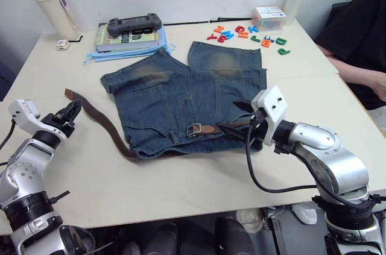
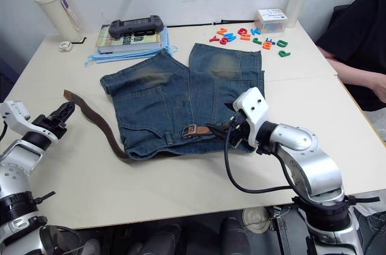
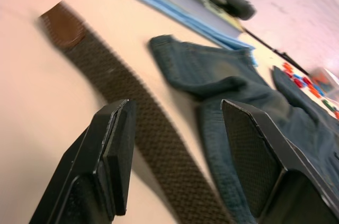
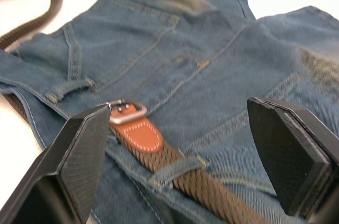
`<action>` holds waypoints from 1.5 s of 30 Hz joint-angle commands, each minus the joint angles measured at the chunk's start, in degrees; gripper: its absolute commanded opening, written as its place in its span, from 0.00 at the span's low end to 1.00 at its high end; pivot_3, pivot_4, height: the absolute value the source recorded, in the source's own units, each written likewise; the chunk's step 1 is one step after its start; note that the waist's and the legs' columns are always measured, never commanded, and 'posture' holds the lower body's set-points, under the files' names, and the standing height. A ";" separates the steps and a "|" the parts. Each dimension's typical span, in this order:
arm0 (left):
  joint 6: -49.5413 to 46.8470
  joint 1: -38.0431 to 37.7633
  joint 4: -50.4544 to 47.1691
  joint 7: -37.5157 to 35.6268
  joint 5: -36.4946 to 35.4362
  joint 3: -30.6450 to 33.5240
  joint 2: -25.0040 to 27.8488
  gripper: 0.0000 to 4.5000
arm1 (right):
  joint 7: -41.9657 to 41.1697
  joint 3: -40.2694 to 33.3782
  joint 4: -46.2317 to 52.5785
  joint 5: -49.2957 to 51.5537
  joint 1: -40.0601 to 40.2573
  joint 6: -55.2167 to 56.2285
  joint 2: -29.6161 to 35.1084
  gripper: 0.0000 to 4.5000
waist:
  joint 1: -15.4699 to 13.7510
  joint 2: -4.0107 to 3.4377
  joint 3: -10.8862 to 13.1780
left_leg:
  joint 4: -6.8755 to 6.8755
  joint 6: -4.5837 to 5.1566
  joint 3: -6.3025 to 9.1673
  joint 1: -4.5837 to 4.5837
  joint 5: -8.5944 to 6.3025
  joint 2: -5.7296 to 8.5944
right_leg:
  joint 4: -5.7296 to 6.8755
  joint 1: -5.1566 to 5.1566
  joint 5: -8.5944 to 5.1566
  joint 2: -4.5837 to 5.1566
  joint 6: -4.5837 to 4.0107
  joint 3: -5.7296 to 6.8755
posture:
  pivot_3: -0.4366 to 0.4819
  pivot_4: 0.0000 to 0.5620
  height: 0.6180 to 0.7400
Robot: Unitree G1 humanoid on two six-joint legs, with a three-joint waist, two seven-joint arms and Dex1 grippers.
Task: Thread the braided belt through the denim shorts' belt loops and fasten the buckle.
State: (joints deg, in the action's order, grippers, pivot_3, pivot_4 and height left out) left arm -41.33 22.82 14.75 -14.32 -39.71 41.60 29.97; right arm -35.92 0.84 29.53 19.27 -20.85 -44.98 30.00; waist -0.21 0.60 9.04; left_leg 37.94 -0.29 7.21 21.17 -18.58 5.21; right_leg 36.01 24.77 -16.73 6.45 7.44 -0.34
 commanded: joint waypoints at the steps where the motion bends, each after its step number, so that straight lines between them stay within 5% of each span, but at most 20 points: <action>1: 3.63 2.50 4.51 1.47 1.74 0.11 1.55 0.64 | 1.20 0.34 2.90 -0.25 0.40 0.96 0.60 0.98 | 0.02 0.03 0.01 | 0.00 0.00 0.00 0.00 0.00 0.00 | 0.00 0.00 0.00 0.00 0.00 0.00 | 0.48 0.27 0.98; 14: 17.35 14.18 31.52 -4.00 15.22 -11.78 8.50 0.64 | 1.72 -0.69 3.73 1.38 0.28 1.22 1.57 0.98 | 0.14 0.15 0.08 | -0.05 0.04 -0.01 0.00 -0.02 0.04 | -0.05 0.01 0.01 0.01 0.02 0.03 | 0.48 0.27 0.98; 36: 22.08 19.12 37.35 -7.49 16.91 -14.75 8.25 0.64 | 0.83 0.82 1.76 0.60 -0.20 4.07 2.72 0.98 | 0.34 0.26 0.13 | -0.06 0.06 -0.05 0.03 -0.04 0.03 | -0.03 0.07 0.02 0.01 0.03 0.02 | 0.48 0.27 0.98; 41: 21.70 20.82 37.73 -7.68 17.06 -15.65 7.56 0.64 | 1.06 1.24 1.79 1.45 -0.04 3.43 2.60 0.98 | 2.33 0.31 0.17 | -0.54 0.22 3.78 0.36 1.15 2.28 | 0.46 -1.09 -0.71 2.24 0.53 3.14 | 0.48 0.27 0.98; 45: 20.49 21.13 37.41 -8.16 16.63 -15.72 6.87 0.64 | 0.93 1.44 2.76 1.91 0.49 3.15 2.61 0.98 | 1.16 0.33 0.18 | -0.53 0.20 3.52 0.29 1.20 2.24 | 0.34 -1.07 -0.67 2.12 0.57 2.79 | 0.48 0.27 0.98</action>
State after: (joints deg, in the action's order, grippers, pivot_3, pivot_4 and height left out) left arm -20.47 42.84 52.74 -21.65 -22.78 25.85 36.81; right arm -34.80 2.31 29.92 20.39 -20.11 -42.38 32.52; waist 0.94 0.93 9.22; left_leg 37.39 -0.08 10.66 21.45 -17.38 7.43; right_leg 36.31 23.72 -17.40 8.56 8.02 2.38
